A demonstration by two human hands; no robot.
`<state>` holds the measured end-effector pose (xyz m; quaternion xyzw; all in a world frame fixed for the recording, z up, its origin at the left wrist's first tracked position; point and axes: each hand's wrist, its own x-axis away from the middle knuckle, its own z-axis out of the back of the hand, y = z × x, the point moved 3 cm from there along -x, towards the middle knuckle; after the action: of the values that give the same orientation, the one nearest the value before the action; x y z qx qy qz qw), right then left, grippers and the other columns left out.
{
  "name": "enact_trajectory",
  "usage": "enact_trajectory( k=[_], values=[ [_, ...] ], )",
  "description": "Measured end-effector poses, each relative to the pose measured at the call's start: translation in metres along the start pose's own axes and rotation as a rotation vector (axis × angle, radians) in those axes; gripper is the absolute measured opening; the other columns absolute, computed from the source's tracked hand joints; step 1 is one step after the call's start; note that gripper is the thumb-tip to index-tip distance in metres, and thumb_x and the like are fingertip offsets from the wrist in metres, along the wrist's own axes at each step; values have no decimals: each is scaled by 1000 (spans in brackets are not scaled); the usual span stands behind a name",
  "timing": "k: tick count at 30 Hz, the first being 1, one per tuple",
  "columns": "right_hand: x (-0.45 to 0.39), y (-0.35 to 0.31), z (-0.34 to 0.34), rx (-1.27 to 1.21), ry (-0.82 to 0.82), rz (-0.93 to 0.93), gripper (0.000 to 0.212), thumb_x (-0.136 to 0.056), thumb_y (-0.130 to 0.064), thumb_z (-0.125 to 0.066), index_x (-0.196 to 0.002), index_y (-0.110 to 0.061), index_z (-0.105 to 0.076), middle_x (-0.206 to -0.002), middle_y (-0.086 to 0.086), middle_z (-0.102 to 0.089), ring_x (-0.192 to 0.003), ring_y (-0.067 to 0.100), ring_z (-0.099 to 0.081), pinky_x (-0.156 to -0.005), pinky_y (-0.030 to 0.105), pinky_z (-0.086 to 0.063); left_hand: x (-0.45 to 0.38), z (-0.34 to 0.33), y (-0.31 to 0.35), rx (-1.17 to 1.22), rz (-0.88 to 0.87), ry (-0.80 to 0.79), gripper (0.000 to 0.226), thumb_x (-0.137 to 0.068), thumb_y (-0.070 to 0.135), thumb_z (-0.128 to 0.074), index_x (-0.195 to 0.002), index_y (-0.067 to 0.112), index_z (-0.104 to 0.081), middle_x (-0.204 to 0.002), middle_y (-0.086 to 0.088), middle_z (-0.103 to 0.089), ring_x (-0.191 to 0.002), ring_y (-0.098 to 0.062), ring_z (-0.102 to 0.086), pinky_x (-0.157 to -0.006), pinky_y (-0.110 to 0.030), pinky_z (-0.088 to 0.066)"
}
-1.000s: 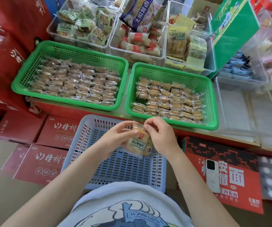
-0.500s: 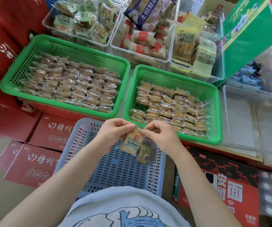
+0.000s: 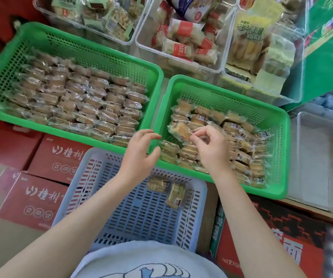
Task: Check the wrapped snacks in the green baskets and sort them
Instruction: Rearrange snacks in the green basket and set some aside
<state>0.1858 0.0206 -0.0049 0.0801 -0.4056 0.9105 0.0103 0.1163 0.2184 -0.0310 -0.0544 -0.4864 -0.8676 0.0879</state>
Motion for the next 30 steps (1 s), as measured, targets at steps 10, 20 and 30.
enact_trajectory(
  k=[10, 20, 30],
  values=[
    [-18, 30, -52, 440, -142, 195, 15, -94, -16, -66, -102, -8, -76, -99, 10, -60, -101, 28, -52, -74, 35, -45, -12, -43, -9, -421, -172, -244, 67, -105, 46, -42, -162, 24, -15, -169, -3, 11, -153, -18, 23, -121, -32, 9],
    [-49, 33, -52, 436, -122, -68, 26, -100, -24, -56, -121, -9, -60, -122, 10, -56, -110, 28, -56, -85, 37, -49, -18, -54, -15, -692, -138, -316, 72, -104, 62, -18, -161, 24, 1, -166, -3, 24, -147, -22, 37, -118, -39, 20],
    [-54, 21, -50, 225, -97, -123, 11, -99, -9, -53, -96, -9, -63, -91, 1, -62, -86, 20, -56, -71, 30, -40, -18, -52, -13, -644, -126, -350, 73, -103, 62, -23, -163, 25, -4, -167, 2, 23, -146, -20, 40, -126, -48, 4]
  ],
)
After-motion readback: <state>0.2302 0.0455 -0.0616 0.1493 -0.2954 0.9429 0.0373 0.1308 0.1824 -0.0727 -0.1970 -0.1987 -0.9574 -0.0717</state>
